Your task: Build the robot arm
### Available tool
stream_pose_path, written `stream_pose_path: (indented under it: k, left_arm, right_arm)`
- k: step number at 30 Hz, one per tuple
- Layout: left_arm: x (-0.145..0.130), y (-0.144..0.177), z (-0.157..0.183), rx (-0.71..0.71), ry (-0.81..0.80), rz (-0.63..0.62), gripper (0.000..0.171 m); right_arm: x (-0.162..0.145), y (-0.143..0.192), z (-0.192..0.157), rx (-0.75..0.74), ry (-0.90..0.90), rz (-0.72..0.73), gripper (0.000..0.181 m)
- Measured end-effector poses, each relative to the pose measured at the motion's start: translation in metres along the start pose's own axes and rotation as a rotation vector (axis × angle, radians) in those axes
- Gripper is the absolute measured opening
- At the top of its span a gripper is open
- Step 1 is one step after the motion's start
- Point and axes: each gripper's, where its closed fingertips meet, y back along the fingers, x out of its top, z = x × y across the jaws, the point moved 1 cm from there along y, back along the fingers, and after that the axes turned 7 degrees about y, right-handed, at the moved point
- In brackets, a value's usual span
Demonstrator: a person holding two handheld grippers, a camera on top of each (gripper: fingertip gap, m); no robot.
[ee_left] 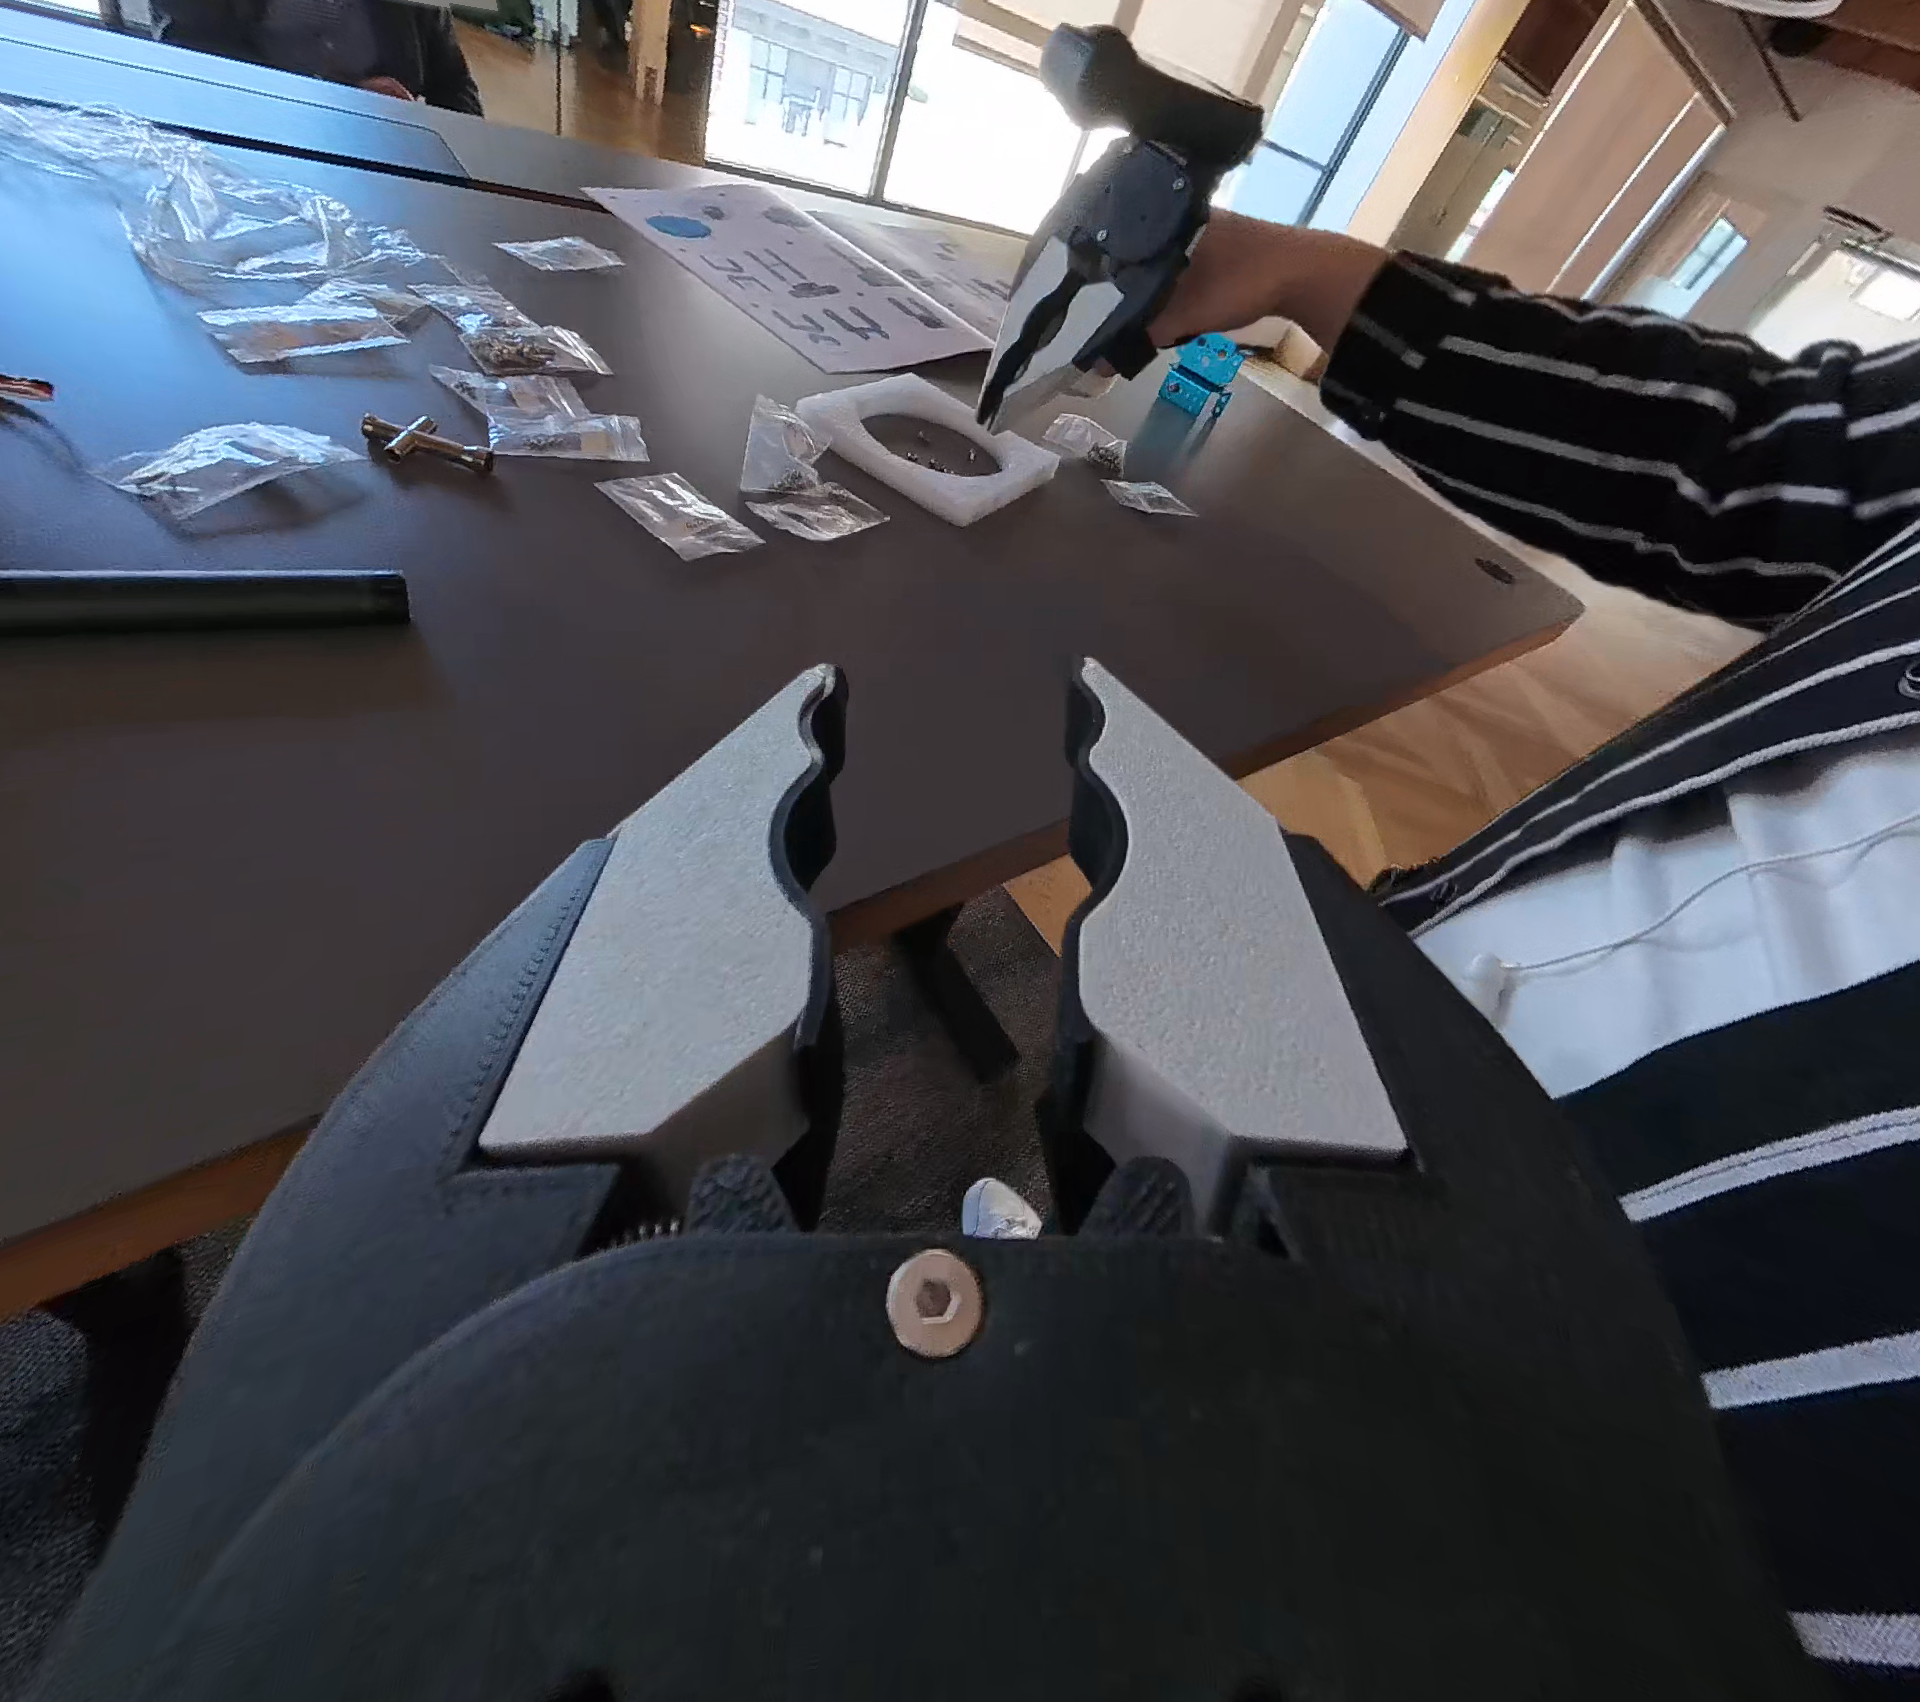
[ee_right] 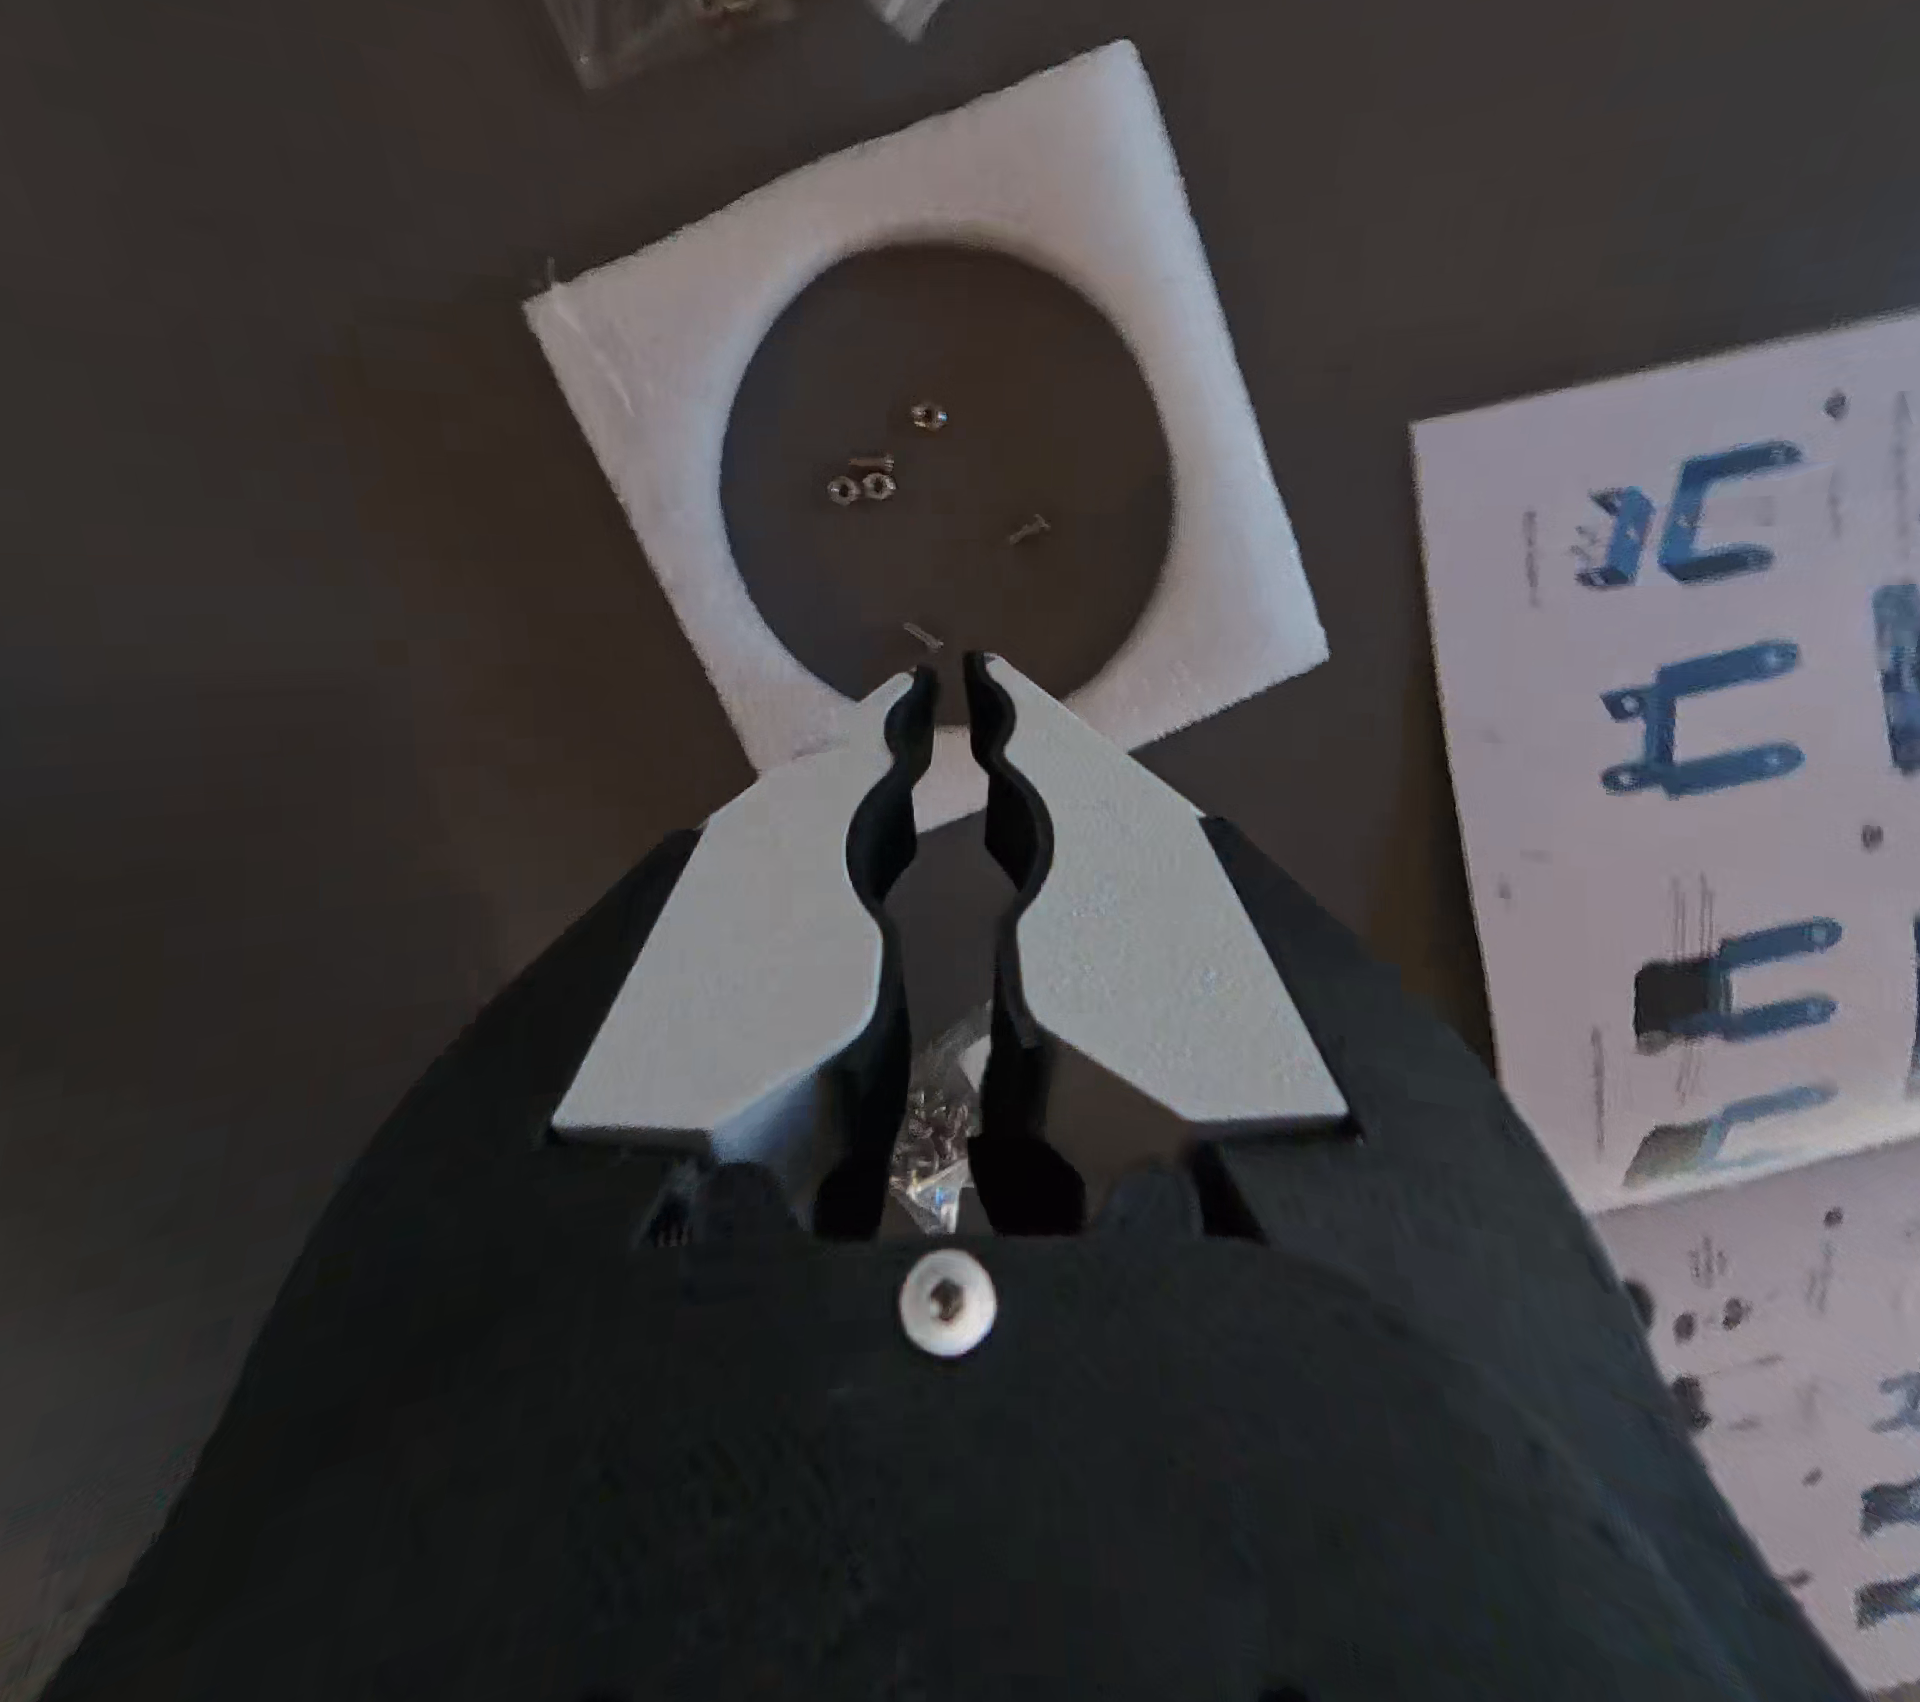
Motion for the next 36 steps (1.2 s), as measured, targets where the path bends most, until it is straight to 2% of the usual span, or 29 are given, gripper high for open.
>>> stream_pose_path:
  k: [3,7,11,17,20,24,29,31,33,34,36]
  left_arm:
    - [-0.003,0.010,0.003,0.033,0.002,0.010,0.041]
    - [-0.008,0.021,0.004,0.080,0.006,0.008,0.041]
    - [-0.007,0.028,0.007,0.112,0.007,0.023,0.041]
    - [-0.009,0.025,0.015,0.124,0.005,0.001,0.041]
    - [-0.009,0.016,0.020,0.108,-0.004,-0.024,0.041]
    - [-0.005,-0.007,0.028,0.047,-0.037,-0.060,0.040]
    - [-0.004,-0.049,0.041,-0.085,-0.063,-0.100,0.039]
    - [-0.005,-0.065,0.047,-0.136,-0.057,-0.108,0.038]
    - [-0.006,-0.078,0.053,-0.165,-0.035,-0.117,0.038]
    - [-0.008,-0.082,0.058,-0.179,-0.026,-0.121,0.038]
    - [-0.012,-0.086,0.067,-0.201,-0.023,-0.134,0.038]
  right_arm:
    - [0.008,-0.005,-0.010,0.038,0.183,-0.007,0.006]
    - [0.004,-0.012,-0.007,0.006,0.348,-0.105,0.010]
    - [0.000,-0.016,-0.006,0.045,0.362,-0.120,0.013]
    - [-0.001,-0.017,-0.004,0.093,0.314,-0.124,0.000]
    - [-0.001,-0.016,-0.008,0.107,0.297,-0.105,0.000]
    - [0.002,-0.010,-0.003,0.005,0.286,-0.055,0.000]
    - [0.002,0.007,0.002,-0.162,0.243,0.009,0.000]
    - [0.001,0.011,0.008,-0.236,0.168,0.028,0.000]
    - [-0.005,0.006,0.011,-0.183,-0.053,0.012,0.002]
    - [-0.005,0.003,0.008,-0.129,-0.153,0.013,0.011]
    - [0.000,0.001,0.006,-0.066,-0.279,0.046,0.011]
